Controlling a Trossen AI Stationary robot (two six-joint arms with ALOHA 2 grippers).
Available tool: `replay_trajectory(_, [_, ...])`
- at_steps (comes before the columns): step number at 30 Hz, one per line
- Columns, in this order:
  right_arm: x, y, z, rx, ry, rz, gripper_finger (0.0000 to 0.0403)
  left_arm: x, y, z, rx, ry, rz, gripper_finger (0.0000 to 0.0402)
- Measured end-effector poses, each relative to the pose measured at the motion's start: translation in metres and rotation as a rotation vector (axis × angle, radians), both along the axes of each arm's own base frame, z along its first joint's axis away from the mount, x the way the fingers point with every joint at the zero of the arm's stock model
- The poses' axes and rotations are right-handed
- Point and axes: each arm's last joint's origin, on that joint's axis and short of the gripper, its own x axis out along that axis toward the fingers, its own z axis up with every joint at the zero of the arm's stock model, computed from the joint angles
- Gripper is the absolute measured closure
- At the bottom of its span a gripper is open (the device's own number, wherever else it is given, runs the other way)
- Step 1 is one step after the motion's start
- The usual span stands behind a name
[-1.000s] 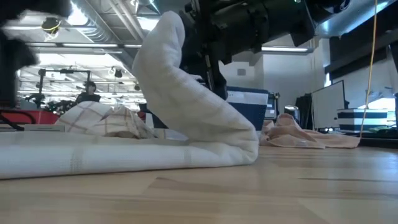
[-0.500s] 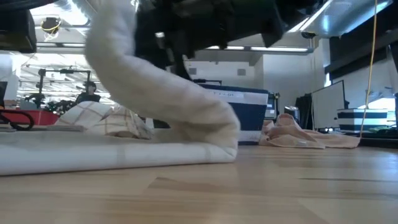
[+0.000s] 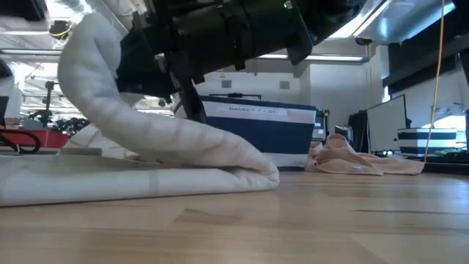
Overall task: Fold towel
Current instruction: Fold the white with gray pattern towel on the table
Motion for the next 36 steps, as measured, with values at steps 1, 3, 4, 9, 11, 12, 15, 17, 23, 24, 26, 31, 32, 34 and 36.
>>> replay_trajectory(1, [0.0, 0.0, 0.0, -0.003, 0.004, 0.0, 0.0391, -0.003, -0.002, 0.006, -0.014, -0.01, -0.004, 0.0269])
replay_trajectory(3, [0.0, 0.0, 0.0, -0.004, 0.004, 0.0, 0.0391, -0.01, -0.005, 0.011, -0.037, -0.016, 0.013, 0.0269])
replay_trajectory(4, [0.0, 0.0, 0.0, -0.004, 0.002, 0.0, 0.0391, -0.013, -0.007, 0.011, -0.048, -0.018, 0.022, 0.0269])
replay_trajectory(9, [0.0, 0.004, 0.0, 0.002, -0.018, 0.006, 0.0391, -0.028, -0.014, -0.012, -0.014, -0.005, 0.075, 0.0269])
replay_trajectory(11, [0.003, 0.005, 0.0, 0.005, -0.036, 0.001, 0.0391, -0.029, -0.011, -0.025, 0.011, 0.005, 0.095, 0.0269])
replay_trajectory(12, [0.005, 0.008, -0.003, 0.005, -0.034, 0.005, 0.0391, -0.027, -0.01, -0.03, 0.016, 0.005, 0.103, 0.0269])
replay_trajectory(15, [0.011, 0.011, -0.012, 0.003, -0.02, 0.014, 0.0391, -0.022, -0.007, -0.038, 0.036, 0.008, 0.122, 0.0269])
replay_trajectory(17, [0.013, 0.011, -0.016, -0.005, -0.015, -0.004, 0.0391, -0.02, -0.007, -0.039, 0.042, 0.009, 0.125, 0.0269])
replay_trajectory(23, [0.014, 0.006, -0.017, -0.007, -0.011, -0.022, 0.0389, -0.02, -0.007, -0.039, 0.042, 0.009, 0.122, 0.0269])
replay_trajectory(24, [0.014, 0.006, -0.017, -0.007, -0.011, -0.022, 0.0386, -0.02, -0.007, -0.039, 0.042, 0.009, 0.122, 0.0269])
replay_trajectory(26, [0.014, 0.006, -0.017, -0.007, -0.011, -0.022, 0.0378, -0.02, -0.007, -0.039, 0.042, 0.01, 0.122, 0.0269])
replay_trajectory(31, [0.014, 0.007, -0.017, -0.051, -0.018, -0.002, 0.033, -0.021, -0.007, -0.038, 0.031, 0.028, 0.116, 0.0269])
replay_trajectory(32, [0.014, 0.007, -0.017, -0.052, -0.019, -0.001, 0.0317, -0.021, -0.007, -0.037, 0.023, 0.04, 0.11, 0.0269])
replay_trajectory(34, [0.014, 0.007, -0.017, -0.046, -0.017, -0.002, 0.0289, -0.022, -0.006, -0.033, -0.014, 0.078, 0.092, 0.0269])
replay_trajectory(36, [0.014, 0.007, -0.017, -0.044, -0.017, 0.006, 0.0264, -0.025, -0.006, -0.025, -0.074, 0.122, 0.073, 0.0269])
